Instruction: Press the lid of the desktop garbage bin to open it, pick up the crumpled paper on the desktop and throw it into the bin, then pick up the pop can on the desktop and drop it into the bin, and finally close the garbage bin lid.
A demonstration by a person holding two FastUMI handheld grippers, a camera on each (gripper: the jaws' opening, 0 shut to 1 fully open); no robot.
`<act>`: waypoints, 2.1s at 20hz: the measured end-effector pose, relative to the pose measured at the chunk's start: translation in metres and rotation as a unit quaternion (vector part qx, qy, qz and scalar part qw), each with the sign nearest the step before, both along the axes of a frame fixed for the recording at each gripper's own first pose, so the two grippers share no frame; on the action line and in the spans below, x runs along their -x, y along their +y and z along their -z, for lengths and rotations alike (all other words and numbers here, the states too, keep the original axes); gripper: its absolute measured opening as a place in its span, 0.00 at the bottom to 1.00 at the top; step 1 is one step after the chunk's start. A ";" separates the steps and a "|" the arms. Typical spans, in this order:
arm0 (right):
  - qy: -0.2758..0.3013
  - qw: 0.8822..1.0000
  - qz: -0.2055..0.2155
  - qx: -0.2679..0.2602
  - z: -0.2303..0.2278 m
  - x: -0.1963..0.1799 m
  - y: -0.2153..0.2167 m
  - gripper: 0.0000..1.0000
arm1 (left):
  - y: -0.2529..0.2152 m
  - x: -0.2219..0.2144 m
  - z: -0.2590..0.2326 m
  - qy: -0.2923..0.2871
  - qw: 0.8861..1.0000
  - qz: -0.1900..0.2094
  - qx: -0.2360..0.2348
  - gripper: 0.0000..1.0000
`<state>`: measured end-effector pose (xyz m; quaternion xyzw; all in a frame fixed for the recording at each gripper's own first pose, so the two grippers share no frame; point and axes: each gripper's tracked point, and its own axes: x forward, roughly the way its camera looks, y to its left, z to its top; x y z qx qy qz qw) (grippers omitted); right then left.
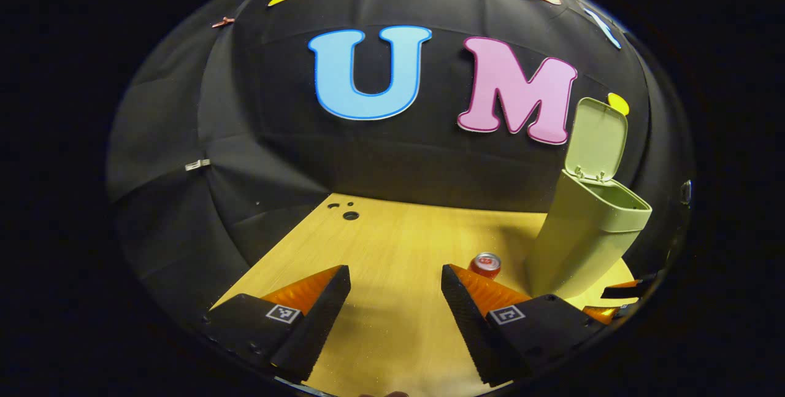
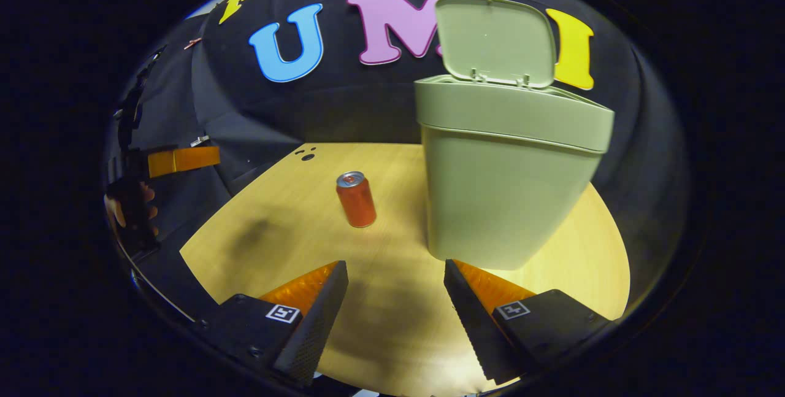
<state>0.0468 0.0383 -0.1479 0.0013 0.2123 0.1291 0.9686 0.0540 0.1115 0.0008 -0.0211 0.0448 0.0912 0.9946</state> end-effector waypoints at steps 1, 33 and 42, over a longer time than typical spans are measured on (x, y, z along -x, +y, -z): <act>-0.001 1.000 -0.006 0.004 0.002 -0.007 0.010 0.99 | 0.006 0.004 0.006 0.004 1.000 -0.007 0.002 0.96; -0.014 0.998 0.028 0.053 0.069 -0.219 0.120 1.00 | 0.120 0.032 0.128 0.088 0.986 -0.087 0.109 0.96; -0.025 0.998 -0.002 0.063 0.059 -0.210 0.135 0.84 | 0.107 0.032 0.133 0.094 0.987 -0.076 0.102 0.96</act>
